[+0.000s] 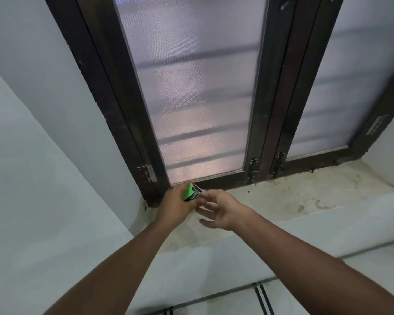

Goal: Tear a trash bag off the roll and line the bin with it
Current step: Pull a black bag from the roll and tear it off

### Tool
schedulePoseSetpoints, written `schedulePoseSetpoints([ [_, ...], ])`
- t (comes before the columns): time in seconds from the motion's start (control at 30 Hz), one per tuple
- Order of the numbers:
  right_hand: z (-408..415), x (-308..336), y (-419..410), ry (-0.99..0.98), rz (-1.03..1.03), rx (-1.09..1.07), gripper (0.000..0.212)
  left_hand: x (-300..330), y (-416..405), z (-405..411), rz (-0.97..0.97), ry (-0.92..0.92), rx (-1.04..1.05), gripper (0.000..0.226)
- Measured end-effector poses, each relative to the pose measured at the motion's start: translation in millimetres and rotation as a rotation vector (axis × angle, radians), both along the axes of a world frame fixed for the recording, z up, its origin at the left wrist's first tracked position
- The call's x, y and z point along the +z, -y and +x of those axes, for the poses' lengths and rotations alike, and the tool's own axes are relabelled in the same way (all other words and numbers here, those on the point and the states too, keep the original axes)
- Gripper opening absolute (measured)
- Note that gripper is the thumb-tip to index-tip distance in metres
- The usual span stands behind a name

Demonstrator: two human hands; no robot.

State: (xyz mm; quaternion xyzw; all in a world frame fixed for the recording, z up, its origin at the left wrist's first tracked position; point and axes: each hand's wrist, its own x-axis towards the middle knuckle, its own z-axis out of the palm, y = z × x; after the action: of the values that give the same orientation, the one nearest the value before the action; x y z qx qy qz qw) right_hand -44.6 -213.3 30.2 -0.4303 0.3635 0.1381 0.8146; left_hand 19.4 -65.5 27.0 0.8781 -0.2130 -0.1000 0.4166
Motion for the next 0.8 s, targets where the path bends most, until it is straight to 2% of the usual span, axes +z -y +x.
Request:
schedulePoseSetpoints([
  [0.13, 3.0, -6.9, 12.2, 0.012, -0.248, -0.085, 0.010, 2.5, 0.0, 12.4, 0.153, 0.112, -0.085, 0.071],
  [0.2, 7.3, -11.2, 19.4, 0.044, -0.427, -0.161, 0.015, 10.4, 5.2, 16.6, 0.308, 0.278, -0.163, 0.067],
  [0.23, 9.0, -10.8, 21.6, 0.075, -0.443, -0.182, 0.014, 16.4, 9.8, 17.8, 0.420, 0.399, -0.229, 0.066],
  [0.33, 12.5, -6.7, 22.8, 0.124, -0.257, -0.197, 0.019, 34.7, 29.4, 21.3, 0.742, 0.765, -0.431, 0.065],
  [0.5, 9.5, -2.9, 18.2, 0.172, 0.124, -0.284, 0.030, 62.0, 62.0, 16.0, 1.054, 1.072, -0.558, 0.053],
  [0.57, 12.3, -3.0, 17.8, 0.214, 0.219, -0.331, 0.030, 71.2, 68.8, 16.2, 1.097, 1.112, -0.584, 0.043],
  [0.67, 16.0, -7.8, 22.6, 0.222, 0.256, -0.366, 0.032, 76.6, 65.4, 25.2, 1.062, 1.103, -0.572, 0.040],
  [0.73, 14.8, -11.8, 29.4, 0.181, 0.215, -0.357, 0.035, 73.5, 54.0, 35.6, 1.010, 0.981, -0.519, 0.042],
  [0.8, 10.4, -17.1, 36.8, 0.120, 0.161, -0.358, 0.035, 64.2, 37.6, 45.2, 0.937, 0.753, -0.428, 0.043],
])
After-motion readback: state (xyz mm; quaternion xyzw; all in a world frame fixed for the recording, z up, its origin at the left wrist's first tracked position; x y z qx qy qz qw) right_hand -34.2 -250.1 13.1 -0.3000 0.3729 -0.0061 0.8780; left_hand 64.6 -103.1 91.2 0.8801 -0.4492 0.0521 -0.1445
